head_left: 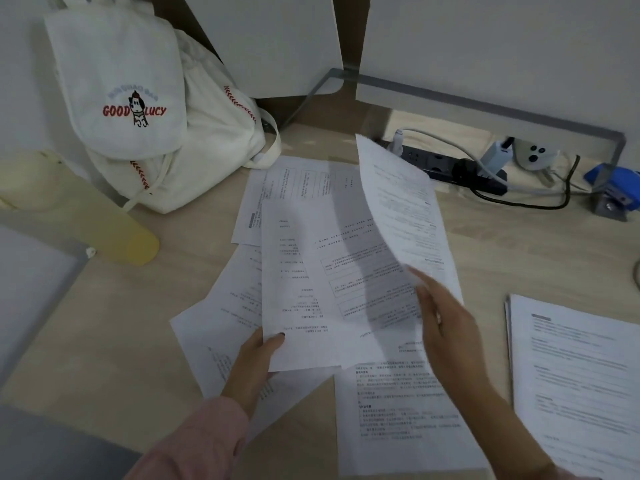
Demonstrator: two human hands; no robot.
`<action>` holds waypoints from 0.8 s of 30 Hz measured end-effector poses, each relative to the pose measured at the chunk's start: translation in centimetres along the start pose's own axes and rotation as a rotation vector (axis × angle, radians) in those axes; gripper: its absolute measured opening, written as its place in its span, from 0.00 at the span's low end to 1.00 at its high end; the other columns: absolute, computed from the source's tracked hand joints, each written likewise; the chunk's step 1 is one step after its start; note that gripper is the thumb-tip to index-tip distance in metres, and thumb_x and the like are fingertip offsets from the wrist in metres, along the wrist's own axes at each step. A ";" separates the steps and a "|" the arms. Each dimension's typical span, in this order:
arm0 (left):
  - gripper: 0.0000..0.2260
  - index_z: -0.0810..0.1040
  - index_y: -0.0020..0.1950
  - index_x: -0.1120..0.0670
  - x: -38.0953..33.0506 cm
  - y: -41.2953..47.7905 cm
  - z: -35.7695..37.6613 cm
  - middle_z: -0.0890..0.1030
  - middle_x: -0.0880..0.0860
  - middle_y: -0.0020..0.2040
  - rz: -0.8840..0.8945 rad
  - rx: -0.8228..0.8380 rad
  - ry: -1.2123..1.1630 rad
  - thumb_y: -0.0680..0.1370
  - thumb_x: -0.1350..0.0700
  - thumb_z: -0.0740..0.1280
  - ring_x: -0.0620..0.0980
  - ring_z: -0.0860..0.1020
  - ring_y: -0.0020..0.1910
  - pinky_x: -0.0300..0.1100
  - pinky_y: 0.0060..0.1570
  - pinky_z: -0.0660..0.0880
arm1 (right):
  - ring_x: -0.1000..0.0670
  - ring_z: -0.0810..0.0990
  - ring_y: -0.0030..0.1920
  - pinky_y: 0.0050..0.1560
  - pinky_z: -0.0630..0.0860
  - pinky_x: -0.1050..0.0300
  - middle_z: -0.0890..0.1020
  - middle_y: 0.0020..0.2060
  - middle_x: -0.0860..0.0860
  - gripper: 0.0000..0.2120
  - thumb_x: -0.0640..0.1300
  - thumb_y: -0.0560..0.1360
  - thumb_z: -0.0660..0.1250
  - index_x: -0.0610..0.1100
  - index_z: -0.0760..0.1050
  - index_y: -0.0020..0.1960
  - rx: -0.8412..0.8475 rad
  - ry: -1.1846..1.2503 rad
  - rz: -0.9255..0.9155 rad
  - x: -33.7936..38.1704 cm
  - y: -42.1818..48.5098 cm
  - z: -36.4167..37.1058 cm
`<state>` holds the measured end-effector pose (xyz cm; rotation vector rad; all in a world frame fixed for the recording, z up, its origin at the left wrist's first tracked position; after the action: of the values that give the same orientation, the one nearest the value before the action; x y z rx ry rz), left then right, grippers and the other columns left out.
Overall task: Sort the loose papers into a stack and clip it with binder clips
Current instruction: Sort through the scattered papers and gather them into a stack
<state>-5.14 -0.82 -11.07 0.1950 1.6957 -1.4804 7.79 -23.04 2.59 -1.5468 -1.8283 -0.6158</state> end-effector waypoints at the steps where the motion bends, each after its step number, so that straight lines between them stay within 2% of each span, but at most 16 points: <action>1: 0.11 0.75 0.59 0.50 0.1 -0.2 0.1 0.81 0.50 0.53 -0.001 0.019 -0.001 0.78 0.60 0.61 0.51 0.78 0.54 0.43 0.51 0.76 | 0.59 0.72 0.62 0.64 0.71 0.56 0.73 0.61 0.62 0.20 0.59 0.77 0.48 0.60 0.67 0.66 0.072 -0.034 -0.008 -0.3 -0.5 1.7; 3: 0.10 0.75 0.57 0.49 0.3 -0.4 0.4 0.81 0.49 0.53 -0.005 0.051 0.001 0.78 0.60 0.61 0.51 0.78 0.54 0.44 0.52 0.76 | 0.60 0.68 0.65 0.65 0.65 0.62 0.71 0.66 0.60 0.21 0.60 0.78 0.45 0.60 0.66 0.67 0.212 -0.117 -0.026 -1.2 -1.7 5.3; 6: 0.11 0.76 0.57 0.50 0.8 -0.5 0.7 0.81 0.50 0.53 -0.034 0.080 0.002 0.78 0.61 0.62 0.52 0.78 0.54 0.44 0.49 0.76 | 0.54 0.64 0.70 0.67 0.63 0.60 0.66 0.71 0.54 0.40 0.72 0.68 0.31 0.59 0.66 0.68 0.340 -0.209 0.019 -3.4 -3.2 9.3; 7: 0.11 0.76 0.58 0.51 1.0 -0.6 0.9 0.81 0.50 0.53 -0.048 0.097 -0.004 0.78 0.61 0.62 0.52 0.79 0.54 0.43 0.48 0.76 | 0.52 0.64 0.71 0.68 0.63 0.57 0.65 0.72 0.52 0.40 0.72 0.69 0.32 0.57 0.67 0.68 0.367 -0.233 0.028 -4.0 -3.5 10.2; 9: 0.09 0.78 0.55 0.52 1.3 -0.6 1.4 0.82 0.51 0.51 -0.074 0.135 -0.007 0.77 0.61 0.63 0.52 0.80 0.52 0.41 0.46 0.77 | 0.46 0.68 0.70 0.68 0.68 0.50 0.68 0.71 0.47 0.27 0.63 0.74 0.51 0.52 0.69 0.68 0.379 -0.352 -0.030 -4.4 -4.1 11.3; 10: 0.08 0.79 0.53 0.52 1.2 -0.6 1.7 0.83 0.50 0.50 -0.081 0.149 -0.003 0.77 0.61 0.63 0.51 0.80 0.51 0.41 0.46 0.77 | 0.44 0.71 0.67 0.63 0.73 0.46 0.71 0.68 0.45 0.24 0.58 0.73 0.59 0.50 0.70 0.66 0.344 -0.423 -0.077 -4.2 -4.3 11.4; 12: 0.07 0.79 0.50 0.50 1.1 -0.4 2.2 0.84 0.48 0.47 -0.090 0.162 0.024 0.77 0.60 0.64 0.50 0.81 0.50 0.41 0.47 0.77 | 0.44 0.77 0.62 0.56 0.78 0.45 0.77 0.63 0.44 0.26 0.59 0.70 0.62 0.47 0.70 0.63 0.332 -0.539 -0.070 -4.3 -4.4 11.7; 14: 0.08 0.79 0.49 0.48 0.7 -0.3 2.7 0.84 0.46 0.45 -0.077 0.171 0.080 0.77 0.60 0.64 0.48 0.81 0.48 0.40 0.46 0.77 | 0.43 0.78 0.60 0.53 0.79 0.45 0.78 0.60 0.43 0.29 0.60 0.66 0.67 0.46 0.70 0.61 0.327 -0.616 -0.075 -3.9 -4.6 12.1; 17: 0.09 0.79 0.47 0.46 0.2 -0.6 3.4 0.84 0.43 0.44 -0.056 0.188 0.131 0.78 0.59 0.63 0.46 0.81 0.48 0.39 0.46 0.76 | 0.40 0.80 0.56 0.47 0.81 0.44 0.80 0.57 0.39 0.38 0.52 0.53 0.79 0.42 0.71 0.58 0.354 -0.724 -0.095 -3.7 -4.6 13.0; 19: 0.09 0.79 0.48 0.46 0.1 -0.9 3.3 0.83 0.45 0.46 -0.059 0.186 0.132 0.78 0.59 0.62 0.48 0.80 0.50 0.40 0.48 0.76 | 0.39 0.81 0.54 0.44 0.82 0.46 0.81 0.55 0.38 0.38 0.41 0.50 0.80 0.40 0.70 0.57 0.298 -0.740 -0.130 -3.3 -4.3 12.9; 21: 0.09 0.79 0.50 0.49 0.1 -1.0 3.2 0.83 0.48 0.48 -0.066 0.178 0.128 0.78 0.60 0.61 0.50 0.80 0.51 0.43 0.52 0.77 | 0.43 0.83 0.49 0.37 0.82 0.55 0.83 0.50 0.42 0.32 0.35 0.51 0.79 0.41 0.72 0.53 0.268 -0.649 -0.138 -2.8 -4.1 12.2; 22: 0.09 0.79 0.53 0.50 0.1 -1.0 3.1 0.83 0.49 0.48 -0.068 0.177 0.130 0.79 0.60 0.61 0.50 0.80 0.50 0.44 0.53 0.76 | 0.47 0.84 0.42 0.29 0.79 0.62 0.83 0.44 0.46 0.27 0.35 0.53 0.79 0.42 0.74 0.50 0.269 -0.568 -0.120 -2.4 -3.9 11.6; 23: 0.10 0.78 0.56 0.53 0.2 -1.0 3.1 0.83 0.49 0.48 -0.070 0.175 0.131 0.79 0.60 0.61 0.51 0.80 0.50 0.45 0.54 0.76 | 0.50 0.82 0.35 0.22 0.70 0.68 0.83 0.39 0.49 0.21 0.35 0.57 0.77 0.43 0.76 0.48 0.252 -0.488 -0.098 -2.1 -3.6 10.8; 24: 0.11 0.78 0.58 0.55 0.3 -1.1 3.3 0.83 0.50 0.48 -0.068 0.179 0.122 0.79 0.60 0.61 0.51 0.80 0.50 0.45 0.54 0.76 | 0.51 0.78 0.31 0.21 0.62 0.70 0.82 0.36 0.49 0.15 0.35 0.63 0.73 0.43 0.77 0.49 0.226 -0.417 -0.072 -1.7 -3.4 10.0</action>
<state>-4.36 -4.11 -10.23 0.3327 1.6792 -1.7022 2.84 -17.66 -5.15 -1.5416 -2.1800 -0.1101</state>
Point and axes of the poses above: each hand's wrist, its own y-axis towards the middle knuckle, its own z-axis out of the palm, x = y × z, the point moved 10 cm from there along y, towards the middle knuckle
